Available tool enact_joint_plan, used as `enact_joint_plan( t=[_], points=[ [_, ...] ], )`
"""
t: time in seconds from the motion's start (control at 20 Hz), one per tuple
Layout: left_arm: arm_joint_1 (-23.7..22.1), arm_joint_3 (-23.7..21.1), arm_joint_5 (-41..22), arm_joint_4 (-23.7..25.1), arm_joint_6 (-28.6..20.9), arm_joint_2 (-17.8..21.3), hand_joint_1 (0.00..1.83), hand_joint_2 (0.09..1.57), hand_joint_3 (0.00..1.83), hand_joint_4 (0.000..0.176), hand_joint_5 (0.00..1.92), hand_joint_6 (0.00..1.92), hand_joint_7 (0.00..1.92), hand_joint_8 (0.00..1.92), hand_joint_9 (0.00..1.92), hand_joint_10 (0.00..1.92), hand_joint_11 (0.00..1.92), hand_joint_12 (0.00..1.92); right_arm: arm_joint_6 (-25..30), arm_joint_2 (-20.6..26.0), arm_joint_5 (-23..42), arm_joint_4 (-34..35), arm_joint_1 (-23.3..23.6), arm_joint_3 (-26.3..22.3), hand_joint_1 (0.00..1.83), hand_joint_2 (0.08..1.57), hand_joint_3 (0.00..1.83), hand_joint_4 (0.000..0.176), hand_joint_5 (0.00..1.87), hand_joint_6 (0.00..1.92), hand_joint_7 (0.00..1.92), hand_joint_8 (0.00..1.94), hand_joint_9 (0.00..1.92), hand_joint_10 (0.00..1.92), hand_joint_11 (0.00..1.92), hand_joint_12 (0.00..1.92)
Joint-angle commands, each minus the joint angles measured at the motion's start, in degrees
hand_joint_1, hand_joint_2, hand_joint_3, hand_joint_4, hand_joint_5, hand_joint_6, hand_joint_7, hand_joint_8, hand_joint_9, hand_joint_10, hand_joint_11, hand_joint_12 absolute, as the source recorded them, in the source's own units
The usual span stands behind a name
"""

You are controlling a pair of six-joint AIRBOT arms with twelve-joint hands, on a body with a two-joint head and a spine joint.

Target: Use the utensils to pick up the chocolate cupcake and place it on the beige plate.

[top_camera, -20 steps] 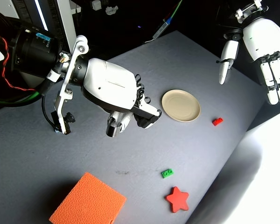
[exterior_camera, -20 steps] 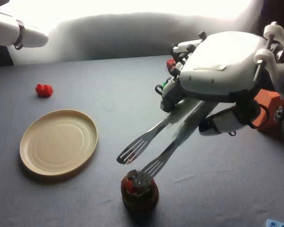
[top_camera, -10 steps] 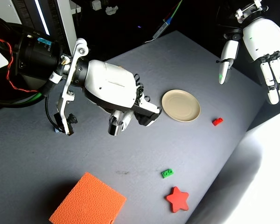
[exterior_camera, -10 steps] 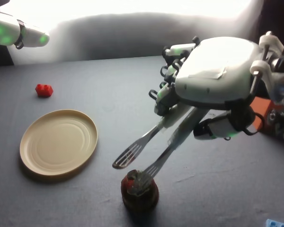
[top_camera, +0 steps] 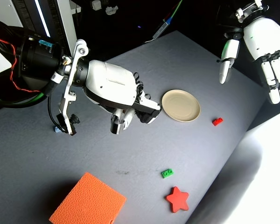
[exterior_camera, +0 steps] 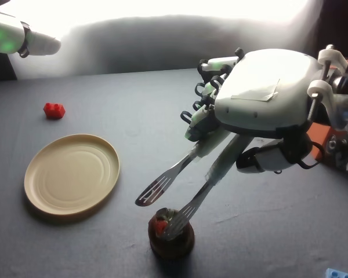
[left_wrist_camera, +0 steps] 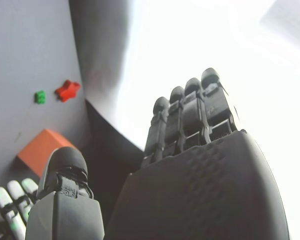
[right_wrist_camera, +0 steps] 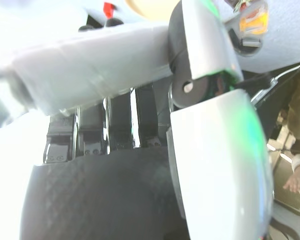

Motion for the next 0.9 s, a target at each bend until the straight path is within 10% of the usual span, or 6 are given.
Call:
enact_joint_plan(
  t=[0.0, 0.85],
  points=[
    [-0.74, 0.48, -0.18, -0.55, 0.05, 0.46, 0.13, 1.14, 0.00, 0.000, 0.07, 0.01, 0.04, 0.01, 0.03, 0.01, 0.01, 0.06, -0.24, 0.31, 6.62, -0.15, 0.49, -0.16, 1.10, 1.14, 0.00, 0.000, 0.81, 0.05, 0.85, 0.00, 0.52, 0.64, 0.05, 1.52],
    [-0.73, 0.52, -0.34, -0.61, 0.05, 0.44, 0.12, 1.14, 0.00, 0.000, 0.07, 0.01, 0.04, 0.01, 0.03, 0.01, 0.03, 0.03, -0.58, -0.02, 7.99, -0.15, -0.45, 0.25, 1.04, 1.16, 0.00, 0.000, 0.74, 0.01, 0.75, 0.01, 0.46, 0.57, 0.00, 1.48]
  ],
)
